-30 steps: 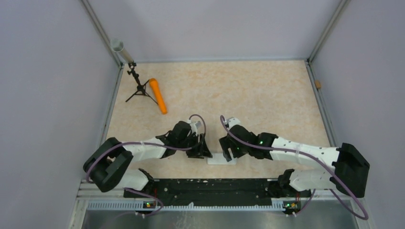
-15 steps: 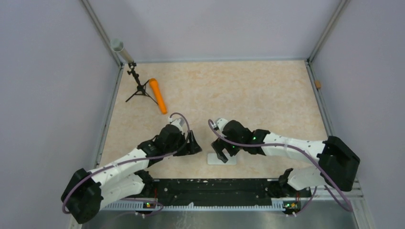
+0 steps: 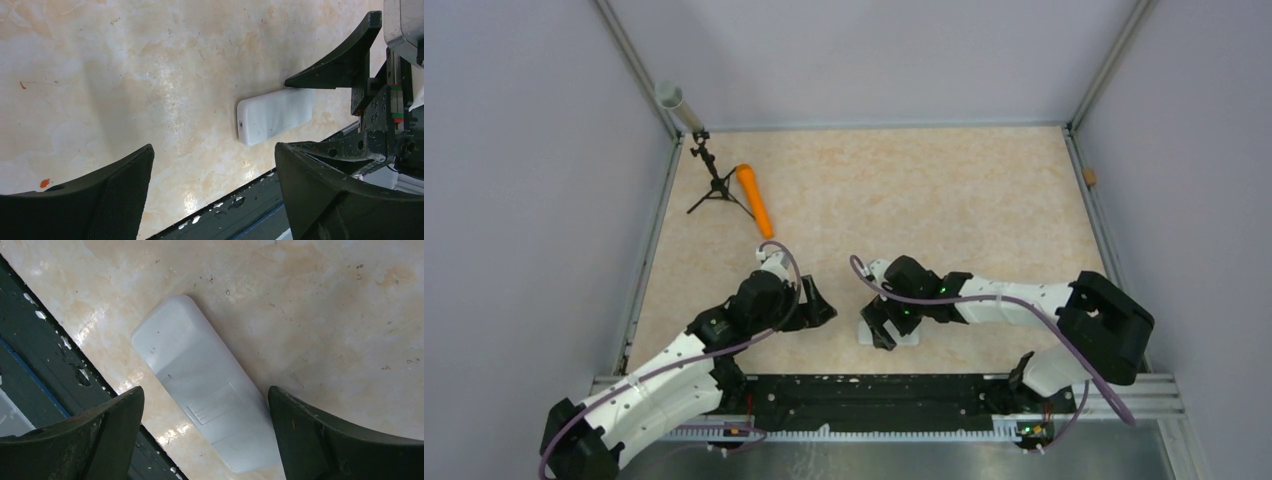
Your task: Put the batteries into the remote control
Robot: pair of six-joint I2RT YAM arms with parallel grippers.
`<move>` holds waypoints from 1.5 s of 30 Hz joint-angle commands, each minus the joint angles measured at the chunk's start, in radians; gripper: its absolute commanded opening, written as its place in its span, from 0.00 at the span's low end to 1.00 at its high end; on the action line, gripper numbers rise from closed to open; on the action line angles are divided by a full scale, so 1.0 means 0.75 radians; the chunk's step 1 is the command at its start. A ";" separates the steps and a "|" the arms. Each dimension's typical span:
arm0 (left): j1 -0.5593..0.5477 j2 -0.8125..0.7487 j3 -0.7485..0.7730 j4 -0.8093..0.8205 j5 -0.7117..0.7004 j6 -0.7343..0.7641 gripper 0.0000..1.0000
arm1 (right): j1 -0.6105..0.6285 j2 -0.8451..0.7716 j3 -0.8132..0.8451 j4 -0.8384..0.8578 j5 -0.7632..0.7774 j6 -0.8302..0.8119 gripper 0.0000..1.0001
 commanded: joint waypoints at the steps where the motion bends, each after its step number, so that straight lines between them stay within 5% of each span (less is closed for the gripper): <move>1: 0.004 -0.063 -0.024 -0.043 -0.029 -0.023 0.90 | 0.053 -0.013 -0.047 -0.004 0.010 0.079 0.92; 20: 0.004 -0.138 -0.065 -0.069 -0.001 -0.063 0.91 | 0.439 0.176 0.067 -0.307 0.578 0.284 0.83; 31: 0.004 -0.169 -0.098 -0.040 0.023 -0.094 0.91 | 0.481 0.272 0.102 -0.346 0.637 0.345 0.27; 45: 0.022 -0.129 -0.104 0.160 0.095 -0.091 0.94 | 0.375 -0.075 0.098 -0.333 0.594 0.399 0.00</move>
